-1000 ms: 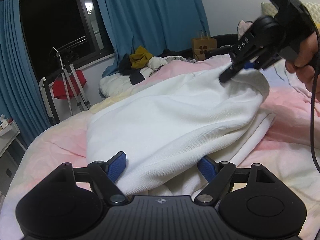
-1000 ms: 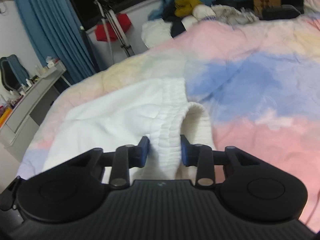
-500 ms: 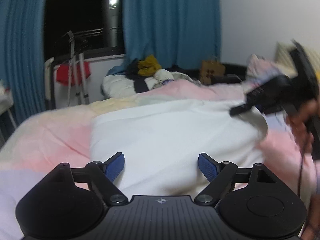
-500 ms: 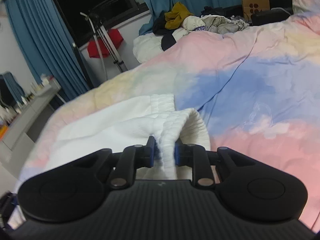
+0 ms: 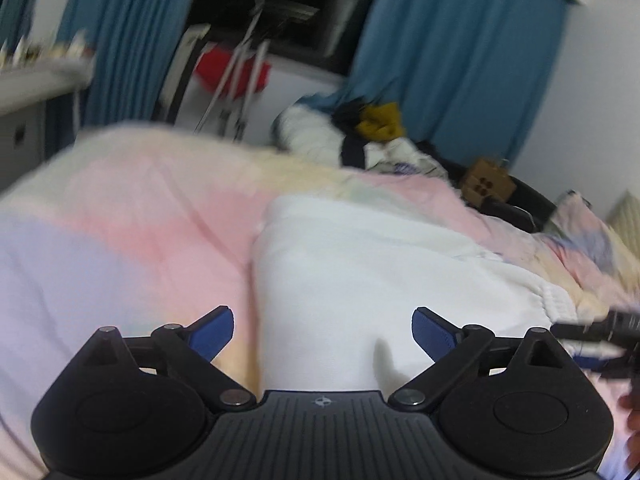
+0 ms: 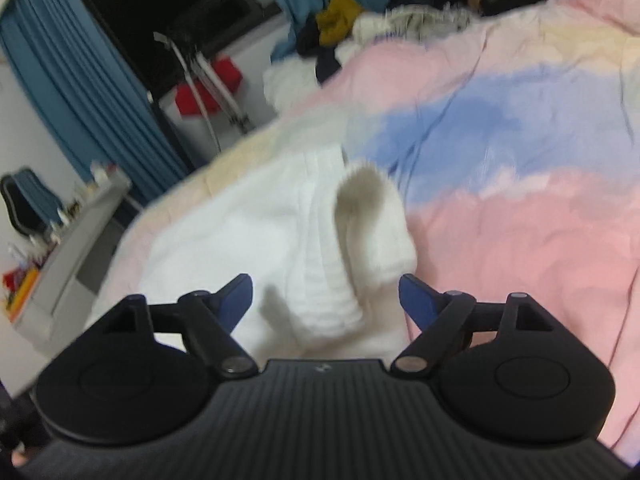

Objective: Fold clothes

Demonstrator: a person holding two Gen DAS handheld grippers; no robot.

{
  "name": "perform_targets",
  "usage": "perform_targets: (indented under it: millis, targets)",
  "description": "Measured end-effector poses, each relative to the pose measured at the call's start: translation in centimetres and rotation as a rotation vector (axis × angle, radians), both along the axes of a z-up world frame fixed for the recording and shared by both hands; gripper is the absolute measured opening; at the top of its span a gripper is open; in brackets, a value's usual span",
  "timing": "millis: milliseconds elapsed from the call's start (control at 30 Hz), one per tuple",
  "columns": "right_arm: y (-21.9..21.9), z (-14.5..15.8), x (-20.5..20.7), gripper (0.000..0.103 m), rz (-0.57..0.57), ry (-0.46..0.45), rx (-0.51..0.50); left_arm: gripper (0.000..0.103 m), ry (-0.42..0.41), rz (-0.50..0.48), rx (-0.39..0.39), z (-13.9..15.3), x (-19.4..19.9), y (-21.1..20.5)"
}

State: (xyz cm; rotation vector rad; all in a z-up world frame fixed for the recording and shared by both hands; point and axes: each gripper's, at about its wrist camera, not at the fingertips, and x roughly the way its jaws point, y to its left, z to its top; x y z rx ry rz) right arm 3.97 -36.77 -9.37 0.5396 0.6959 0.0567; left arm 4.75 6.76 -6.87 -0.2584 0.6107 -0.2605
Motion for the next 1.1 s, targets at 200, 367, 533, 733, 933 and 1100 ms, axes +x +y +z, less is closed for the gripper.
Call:
perform_targets:
  millis: [200, 367, 533, 733, 933, 1100]
  targets:
    - [0.8, -3.7, 3.6, 0.091, 0.016, 0.111, 0.009, 0.097, 0.151, 0.009, -0.100, -2.1, 1.4, 2.1]
    - [0.3, -3.8, 3.8, 0.093, 0.010, 0.031, 0.166, 0.097, 0.211, -0.031, -0.209, -3.3, 2.0, 3.4]
    - [-0.3, -1.6, 1.8, 0.093, 0.046, -0.157, 0.316, 0.097, 0.232, -0.065, -0.313, -4.3, 2.3, 4.4]
    - [0.9, -4.0, 3.7, 0.092, 0.015, -0.031, 0.195, 0.093, 0.259, -0.075, -0.306, -5.9, 3.3, 4.4]
    - [2.9, -3.2, 3.9, 0.056, 0.016, -0.022, 0.040, 0.067, 0.240, -0.093, -0.287, -6.8, 3.0, 4.2]
    - [3.3, -0.4, 2.9, 0.042, 0.036, -0.142, 0.031, 0.046, 0.145, -0.084, -0.213, -5.1, 1.0, 3.1]
